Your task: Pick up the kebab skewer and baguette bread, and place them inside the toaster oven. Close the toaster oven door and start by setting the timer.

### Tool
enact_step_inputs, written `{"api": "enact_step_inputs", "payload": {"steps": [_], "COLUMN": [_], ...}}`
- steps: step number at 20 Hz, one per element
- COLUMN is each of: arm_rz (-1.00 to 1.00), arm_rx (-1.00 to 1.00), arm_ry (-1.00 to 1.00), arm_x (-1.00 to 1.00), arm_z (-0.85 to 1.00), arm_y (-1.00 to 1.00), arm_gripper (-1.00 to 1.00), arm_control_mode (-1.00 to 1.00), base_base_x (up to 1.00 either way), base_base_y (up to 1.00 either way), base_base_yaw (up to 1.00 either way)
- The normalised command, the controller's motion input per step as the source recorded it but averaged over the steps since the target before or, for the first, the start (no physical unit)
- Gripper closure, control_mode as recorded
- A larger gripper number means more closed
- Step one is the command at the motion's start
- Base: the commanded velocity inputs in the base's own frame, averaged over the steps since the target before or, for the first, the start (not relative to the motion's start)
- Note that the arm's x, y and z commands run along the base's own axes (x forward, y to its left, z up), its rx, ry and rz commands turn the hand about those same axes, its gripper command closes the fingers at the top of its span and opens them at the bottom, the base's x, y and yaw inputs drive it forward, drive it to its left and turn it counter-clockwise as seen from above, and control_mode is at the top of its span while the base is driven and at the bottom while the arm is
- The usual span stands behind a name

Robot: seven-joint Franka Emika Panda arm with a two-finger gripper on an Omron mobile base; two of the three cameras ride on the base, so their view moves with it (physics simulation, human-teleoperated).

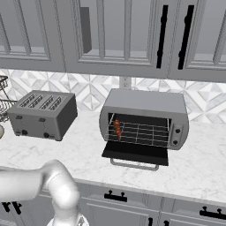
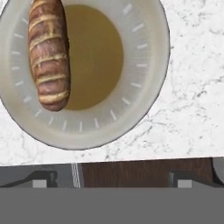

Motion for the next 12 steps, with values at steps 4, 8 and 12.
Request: {"api": "enact_step_inputs", "payload": {"steps": [4,8,12], "arm_rz": [0.00,0.00,0.00], "arm_rx": [-0.05,-0.02,0.00], "arm_ry": [0.03,0.01,0.00], "arm_x": [0.29,0.20,0.11], "arm_z": [-0.31,-0.35,-0.19], "arm_y": [0.36,0.42,0.37], "arm_gripper": [-1.00,-1.00,-1.00], "arm_control_mode": [-1.00,-1.00,-1.00], "base_base_x": [0.00,0.00,0.00], "base_base_y": [0.00,0.00,0.00], "base_base_yaw": [0.00,0.00,0.00]}}
